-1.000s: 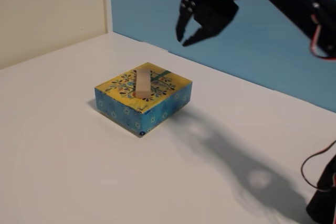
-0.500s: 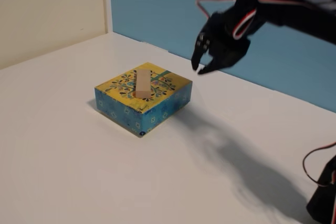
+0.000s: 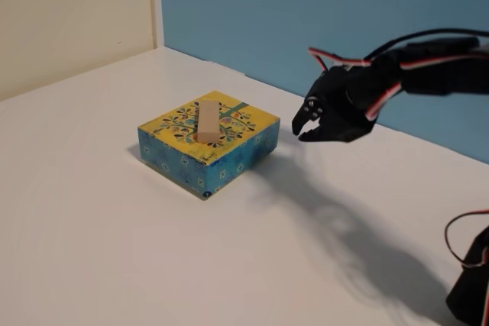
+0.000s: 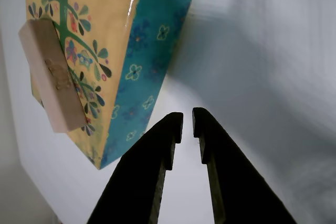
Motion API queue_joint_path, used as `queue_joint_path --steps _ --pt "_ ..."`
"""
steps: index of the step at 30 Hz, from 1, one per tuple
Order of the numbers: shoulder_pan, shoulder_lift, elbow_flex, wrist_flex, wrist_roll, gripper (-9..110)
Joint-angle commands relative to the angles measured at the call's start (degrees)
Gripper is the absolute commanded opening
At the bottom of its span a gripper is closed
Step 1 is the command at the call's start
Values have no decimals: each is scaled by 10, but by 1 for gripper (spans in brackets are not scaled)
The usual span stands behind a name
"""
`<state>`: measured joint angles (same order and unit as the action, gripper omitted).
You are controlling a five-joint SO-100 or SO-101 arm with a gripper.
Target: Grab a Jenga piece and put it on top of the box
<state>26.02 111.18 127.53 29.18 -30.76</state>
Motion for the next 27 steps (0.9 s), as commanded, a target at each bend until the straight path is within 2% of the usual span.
queue_joint_path --steps 1,10,21,27 --pt "8 42 35 -46 3 0" --pt "6 135 184 -142 -1 0" --pt "-9 175 303 -245 1 0" --pt "-18 250 367 -274 -1 0"
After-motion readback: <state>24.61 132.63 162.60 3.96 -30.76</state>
